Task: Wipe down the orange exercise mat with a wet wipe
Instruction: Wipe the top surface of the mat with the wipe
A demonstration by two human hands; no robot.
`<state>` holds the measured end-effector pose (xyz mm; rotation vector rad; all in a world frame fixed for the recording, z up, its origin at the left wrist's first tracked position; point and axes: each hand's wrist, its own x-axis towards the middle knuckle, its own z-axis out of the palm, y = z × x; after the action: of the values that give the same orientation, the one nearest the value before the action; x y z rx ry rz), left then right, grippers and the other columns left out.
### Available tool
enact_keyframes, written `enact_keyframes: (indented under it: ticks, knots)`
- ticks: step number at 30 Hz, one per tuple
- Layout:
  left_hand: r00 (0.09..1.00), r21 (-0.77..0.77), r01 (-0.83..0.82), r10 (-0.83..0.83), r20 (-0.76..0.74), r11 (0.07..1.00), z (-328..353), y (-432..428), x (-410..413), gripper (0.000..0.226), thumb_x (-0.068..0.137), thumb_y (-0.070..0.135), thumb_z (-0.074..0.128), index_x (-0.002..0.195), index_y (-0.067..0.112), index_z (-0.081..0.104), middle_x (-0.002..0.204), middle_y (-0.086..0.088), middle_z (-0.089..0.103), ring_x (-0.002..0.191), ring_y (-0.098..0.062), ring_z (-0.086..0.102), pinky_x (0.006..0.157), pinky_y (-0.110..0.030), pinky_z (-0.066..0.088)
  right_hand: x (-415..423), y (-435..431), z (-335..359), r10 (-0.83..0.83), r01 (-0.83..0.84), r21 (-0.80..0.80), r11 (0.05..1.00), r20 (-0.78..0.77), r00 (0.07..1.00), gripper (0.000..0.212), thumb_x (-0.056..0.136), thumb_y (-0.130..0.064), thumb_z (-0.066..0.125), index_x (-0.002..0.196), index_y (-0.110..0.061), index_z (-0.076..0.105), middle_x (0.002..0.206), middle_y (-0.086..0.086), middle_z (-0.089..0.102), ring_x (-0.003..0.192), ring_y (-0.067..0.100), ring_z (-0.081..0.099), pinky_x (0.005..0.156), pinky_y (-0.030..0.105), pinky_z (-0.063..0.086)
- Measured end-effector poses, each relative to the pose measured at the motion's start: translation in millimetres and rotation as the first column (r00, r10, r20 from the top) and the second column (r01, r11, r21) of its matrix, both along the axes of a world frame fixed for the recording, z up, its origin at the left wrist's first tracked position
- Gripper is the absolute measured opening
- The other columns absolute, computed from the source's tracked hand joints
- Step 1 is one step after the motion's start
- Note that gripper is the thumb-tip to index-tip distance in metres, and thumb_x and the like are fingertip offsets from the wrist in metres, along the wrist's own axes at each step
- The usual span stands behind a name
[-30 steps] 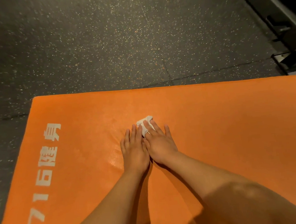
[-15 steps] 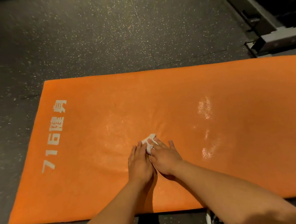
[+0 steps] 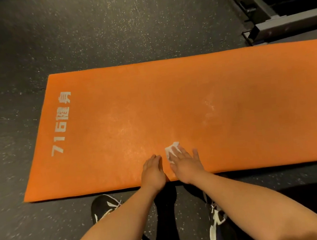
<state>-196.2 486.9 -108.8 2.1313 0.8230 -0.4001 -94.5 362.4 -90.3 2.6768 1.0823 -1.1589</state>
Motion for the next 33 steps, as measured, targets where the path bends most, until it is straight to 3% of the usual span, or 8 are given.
enact_keyframes:
  ticks: [3, 8, 11, 13, 17, 22, 27, 33]
  knots:
    - [1.0, 0.017, 0.03, -0.03, 0.004, 0.999, 0, -5, -8, 0.051, 0.104, 0.02, 0.041, 0.155, 0.017, 0.034, 0.165, -0.008, 0.023, 0.151, -0.026, 0.017, 0.123, -0.034, 0.014, -14, 6, 1, -0.143, 0.143, -0.002, 0.99, 0.021, 0.99, 0.052, 0.109, -0.037, 0.018, 0.159, -0.024, 0.024, 0.169, -0.005, -0.011, 0.154, 0.019, -0.018, 0.119, 0.064, -0.007]
    - [0.999, 0.062, 0.042, -0.041, -0.022, 0.997, 7, -12, -12, 0.049, 0.101, 0.021, 0.045, 0.15, 0.018, 0.042, 0.162, -0.007, 0.029, 0.148, -0.027, 0.023, 0.121, -0.037, 0.023, -24, -3, -1, -0.016, 0.017, 0.042, 0.999, -0.012, 1.0, 0.055, 0.109, -0.037, 0.02, 0.162, -0.034, 0.005, 0.169, -0.007, -0.01, 0.154, 0.017, -0.019, 0.118, 0.062, -0.011]
    - [0.996, 0.109, 0.066, -0.059, -0.065, 0.992, 10, -13, -10, 0.05, 0.1, 0.022, 0.048, 0.15, 0.017, 0.042, 0.162, -0.008, 0.028, 0.147, -0.028, 0.022, 0.12, -0.037, 0.023, -20, -16, 0, -0.173, 0.174, -0.007, 0.985, 0.065, 0.983, 0.054, 0.109, -0.038, 0.02, 0.161, -0.029, 0.011, 0.169, -0.003, -0.013, 0.154, 0.021, -0.021, 0.119, 0.062, -0.008]
    - [0.991, 0.14, 0.1, -0.086, -0.102, 0.985, 12, -21, -8, 0.055, 0.099, 0.028, 0.05, 0.152, 0.021, 0.037, 0.163, -0.01, 0.023, 0.148, -0.031, 0.019, 0.121, -0.039, 0.02, -27, -18, 4, -0.147, 0.147, -0.003, 0.989, 0.041, 0.988, 0.053, 0.109, -0.038, 0.021, 0.16, -0.025, 0.018, 0.169, -0.002, -0.014, 0.154, 0.021, -0.02, 0.118, 0.065, -0.009]
    - [0.986, 0.169, 0.135, -0.116, -0.119, 0.976, 14, -38, -9, 0.058, 0.099, 0.036, 0.048, 0.154, 0.031, 0.031, 0.167, -0.008, 0.014, 0.151, -0.033, 0.01, 0.121, -0.045, 0.014, -22, -28, 8, -0.03, 0.029, 0.061, 0.998, 0.02, 0.999, 0.056, 0.109, -0.038, 0.025, 0.162, -0.032, 0.007, 0.17, -0.005, -0.007, 0.155, 0.018, -0.016, 0.115, 0.068, -0.012]
    - [0.97, 0.195, 0.237, -0.222, -0.095, 0.952, 9, -47, -8, 0.068, 0.094, 0.045, 0.058, 0.154, 0.031, 0.029, 0.167, -0.001, 0.012, 0.152, -0.03, 0.006, 0.122, -0.047, 0.01, -9, -48, 10, -0.27, 0.261, 0.101, 0.96, 0.081, 0.96, 0.055, 0.108, -0.028, 0.027, 0.16, -0.023, 0.012, 0.17, -0.002, -0.002, 0.155, 0.021, -0.013, 0.12, 0.065, -0.004]
    - [0.98, 0.232, 0.186, -0.196, 0.022, 0.955, 2, -62, -5, 0.053, 0.097, 0.032, 0.057, 0.148, 0.026, 0.042, 0.164, 0.0, 0.026, 0.151, -0.028, 0.016, 0.12, -0.049, 0.014, -26, -46, 8, -0.134, 0.131, 0.155, 0.979, 0.006, 0.991, 0.052, 0.11, -0.029, 0.023, 0.16, -0.034, 0.01, 0.17, -0.004, -0.003, 0.155, 0.017, -0.014, 0.118, 0.065, -0.013]
    - [0.969, 0.168, 0.154, -0.182, 0.165, 0.974, 1, -63, -4, 0.02, 0.099, 0.016, 0.058, 0.118, 0.018, 0.061, 0.154, -0.002, 0.045, 0.151, -0.021, 0.025, 0.122, -0.046, 0.017, -15, -66, 6, -0.216, 0.208, 0.113, 0.972, 0.063, 0.974, 0.053, 0.11, -0.041, 0.017, 0.161, -0.03, 0.015, 0.17, -0.001, -0.003, 0.156, 0.021, -0.013, 0.123, 0.054, -0.008]
